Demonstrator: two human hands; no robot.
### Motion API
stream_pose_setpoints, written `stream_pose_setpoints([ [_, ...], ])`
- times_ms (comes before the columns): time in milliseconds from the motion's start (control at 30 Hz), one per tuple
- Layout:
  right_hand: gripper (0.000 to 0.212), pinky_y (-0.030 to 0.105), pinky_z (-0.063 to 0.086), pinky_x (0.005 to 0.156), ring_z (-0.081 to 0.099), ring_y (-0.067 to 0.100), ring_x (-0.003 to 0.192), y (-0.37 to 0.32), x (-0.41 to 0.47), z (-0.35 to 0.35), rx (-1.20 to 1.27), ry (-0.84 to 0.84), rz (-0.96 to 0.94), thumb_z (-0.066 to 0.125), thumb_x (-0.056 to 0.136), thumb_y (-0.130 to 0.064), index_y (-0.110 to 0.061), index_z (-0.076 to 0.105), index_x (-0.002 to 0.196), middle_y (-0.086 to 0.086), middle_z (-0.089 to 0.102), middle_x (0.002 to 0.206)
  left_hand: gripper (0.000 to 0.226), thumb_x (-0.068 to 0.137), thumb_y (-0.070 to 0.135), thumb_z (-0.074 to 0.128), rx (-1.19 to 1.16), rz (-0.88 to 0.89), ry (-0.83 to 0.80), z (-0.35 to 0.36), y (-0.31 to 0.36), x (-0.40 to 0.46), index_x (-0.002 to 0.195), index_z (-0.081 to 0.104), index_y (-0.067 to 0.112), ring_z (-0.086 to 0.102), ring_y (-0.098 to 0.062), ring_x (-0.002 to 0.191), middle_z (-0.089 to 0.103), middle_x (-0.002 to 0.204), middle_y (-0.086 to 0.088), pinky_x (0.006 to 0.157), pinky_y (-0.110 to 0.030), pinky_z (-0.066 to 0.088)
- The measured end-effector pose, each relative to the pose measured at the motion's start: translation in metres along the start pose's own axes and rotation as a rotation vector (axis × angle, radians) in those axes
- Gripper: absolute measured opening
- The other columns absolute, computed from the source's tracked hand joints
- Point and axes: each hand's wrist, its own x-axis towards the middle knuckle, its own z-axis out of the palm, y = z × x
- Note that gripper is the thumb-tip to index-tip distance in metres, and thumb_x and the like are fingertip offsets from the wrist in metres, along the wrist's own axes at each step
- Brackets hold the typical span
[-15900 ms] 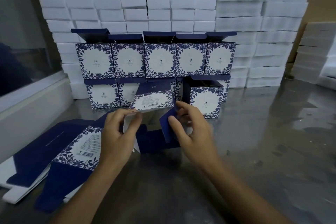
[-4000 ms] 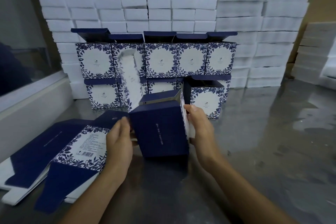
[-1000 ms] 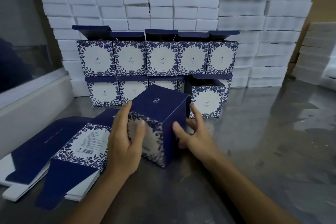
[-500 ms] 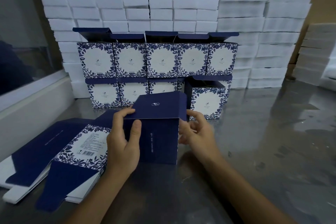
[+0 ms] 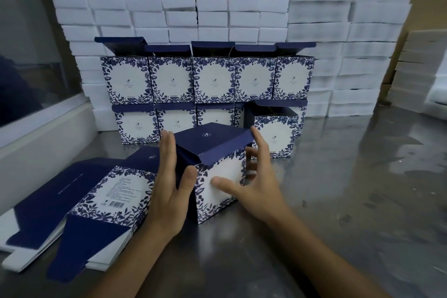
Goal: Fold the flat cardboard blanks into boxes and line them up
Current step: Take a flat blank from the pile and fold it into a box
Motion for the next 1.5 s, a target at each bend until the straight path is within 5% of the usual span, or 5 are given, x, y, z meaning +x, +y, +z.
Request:
stream_pose_setpoints([
  [333, 0.025, 0.026, 0.050, 0.077, 0.061, 0.004, 0.096, -0.010, 0.004, 0.004, 0.174, 0.148, -0.006, 0.061, 0.083, -0.058, -0.050, 0.048, 0.102, -0.026, 0.060, 0.103, 0.048, 0.089, 0.063, 0.040, 0.071, 0.060, 0.053, 0.003, 0.006, -0.003, 0.134, 0.037, 0.048, 0.021, 0.009, 0.142, 0.013, 0.156, 0.033, 0.107, -0.019, 0.035],
  [467, 0.023, 0.045, 0.057, 0.081, 0.063, 0.013, 0.101, -0.012, 0.004, 0.002, 0.124, 0.175, 0.020, 0.066, 0.082, -0.053, -0.048, 0.049, 0.097, -0.025, 0.061, 0.103, 0.042, 0.097, 0.048, 0.038, 0.140, 0.117, 0.081, 0.005, 0.008, -0.002, 0.134, 0.049, 0.030, 0.028, 0.006, 0.141, 0.029, 0.156, 0.021, 0.105, -0.011, 0.033],
  [633, 0.019, 0.039, 0.049, 0.097, 0.053, 0.007, 0.116, -0.013, 0.001, 0.009, -0.229, 0.342, -0.201, 0.062, 0.096, -0.033, -0.025, 0.063, 0.113, -0.001, 0.053, 0.124, 0.033, 0.096, 0.015, 0.049, 0.319, 0.257, 0.179, 0.009, 0.009, -0.002, 0.124, 0.061, 0.002, 0.041, 0.000, 0.129, 0.050, 0.145, -0.007, 0.097, 0.002, 0.027],
  [867, 0.020, 0.053, 0.042, 0.094, 0.058, 0.022, 0.119, -0.017, -0.002, 0.036, -0.664, 0.325, -0.493, 0.061, 0.095, -0.027, -0.025, 0.075, 0.110, 0.000, 0.065, 0.121, 0.037, 0.099, 0.025, 0.043, 0.391, 0.267, 0.208, 0.015, 0.013, 0.000, 0.119, 0.064, 0.002, 0.050, -0.003, 0.118, 0.056, 0.139, -0.010, 0.086, -0.010, 0.038],
  [1500, 0.032, 0.048, 0.053, 0.085, 0.060, 0.023, 0.108, -0.003, 0.011, 0.023, -0.415, 0.314, -0.387, 0.051, 0.098, -0.035, -0.014, 0.073, 0.107, 0.009, 0.059, 0.124, 0.029, 0.096, 0.013, 0.047, 0.351, 0.256, 0.222, 0.019, 0.011, 0.003, 0.117, 0.061, -0.001, 0.041, 0.007, 0.117, 0.055, 0.139, -0.010, 0.087, -0.012, 0.037],
])
